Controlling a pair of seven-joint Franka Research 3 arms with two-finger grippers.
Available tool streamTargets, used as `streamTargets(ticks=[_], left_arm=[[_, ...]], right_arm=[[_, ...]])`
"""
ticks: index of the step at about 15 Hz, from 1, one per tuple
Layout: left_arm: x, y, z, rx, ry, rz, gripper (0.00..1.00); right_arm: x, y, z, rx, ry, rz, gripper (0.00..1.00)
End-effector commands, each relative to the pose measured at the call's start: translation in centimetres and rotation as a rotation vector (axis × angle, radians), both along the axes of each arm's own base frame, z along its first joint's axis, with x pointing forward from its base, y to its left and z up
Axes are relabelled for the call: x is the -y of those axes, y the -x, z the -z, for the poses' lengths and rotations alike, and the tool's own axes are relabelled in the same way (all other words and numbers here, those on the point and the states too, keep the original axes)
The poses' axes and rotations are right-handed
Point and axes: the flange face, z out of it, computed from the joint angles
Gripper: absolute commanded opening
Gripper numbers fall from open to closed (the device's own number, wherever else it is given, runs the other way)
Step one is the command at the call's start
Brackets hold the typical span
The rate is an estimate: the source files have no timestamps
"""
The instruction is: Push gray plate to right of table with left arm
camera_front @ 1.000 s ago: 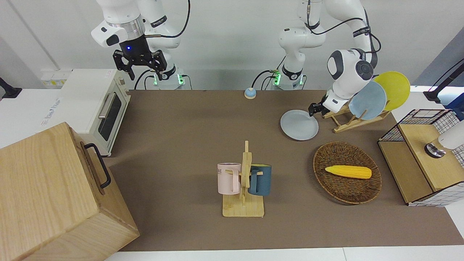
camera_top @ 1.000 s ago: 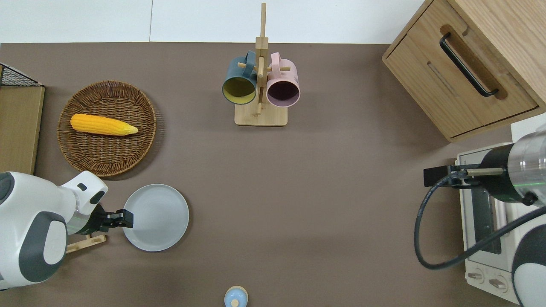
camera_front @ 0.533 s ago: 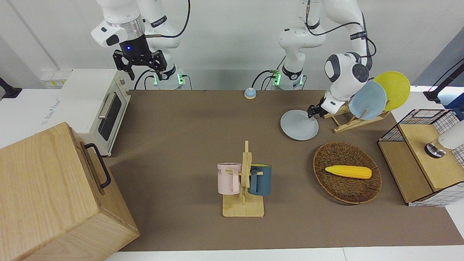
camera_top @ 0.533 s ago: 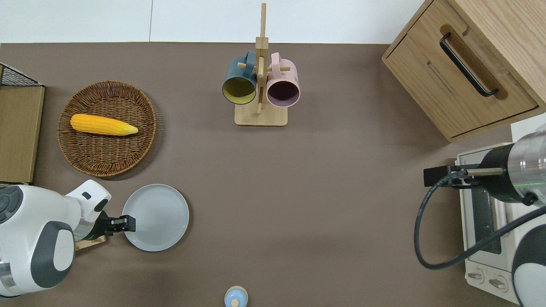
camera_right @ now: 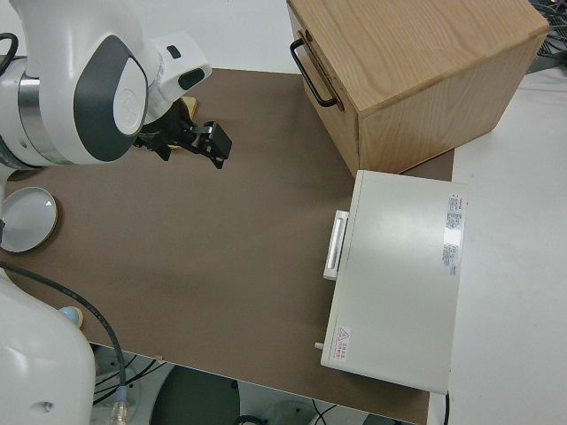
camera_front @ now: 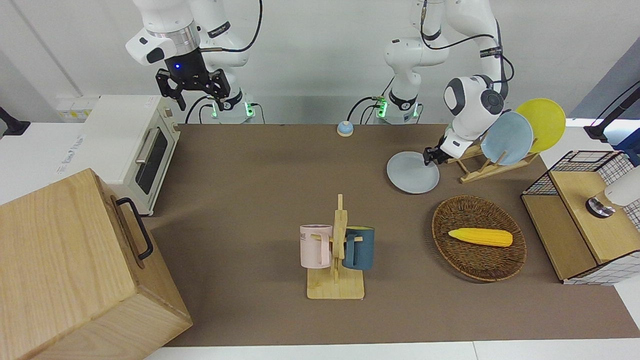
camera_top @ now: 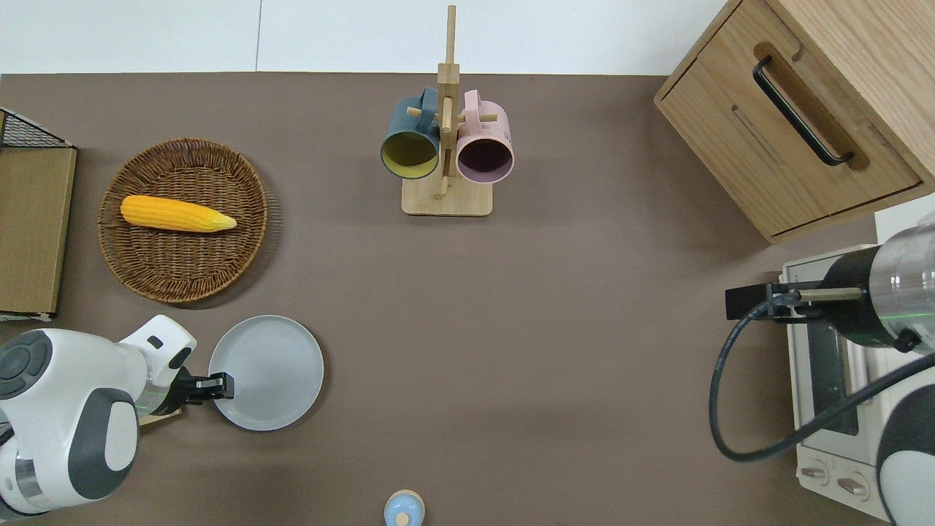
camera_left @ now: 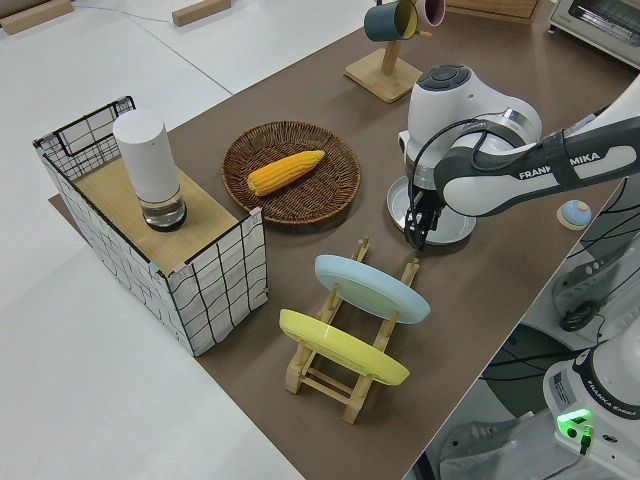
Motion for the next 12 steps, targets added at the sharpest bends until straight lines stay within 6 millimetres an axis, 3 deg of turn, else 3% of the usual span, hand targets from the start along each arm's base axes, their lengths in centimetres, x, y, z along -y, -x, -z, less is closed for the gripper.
streamTargets(ticks=[1,4,5,8,12], left_arm=[[0.2,0.4,0.8,0.029,0.006,-0.007,0.32],[0.2,0.3,1.0,0.036,0.002,-0.015,0.04],[0.3,0.4,1.1,0.036,0.013,-0.028,0.0],[0.6,0.3,1.0,0.038,0.023,-0.038,0.0],[3.2,0.3,1.2,0.024,0.033,-0.087,0.0]], right_arm=[[0.0,0.8,0.0,-0.003,-0.009,0.02,0.996],[0.0,0.8,0.0,-0.003,-0.009,0.02,0.996],[0.0,0.8,0.0,-0.003,-0.009,0.02,0.996],[0.0,0.8,0.0,-0.005,-0.009,0.022,0.996],[0.0,0.8,0.0,-0.003,-0.009,0.02,0.996]])
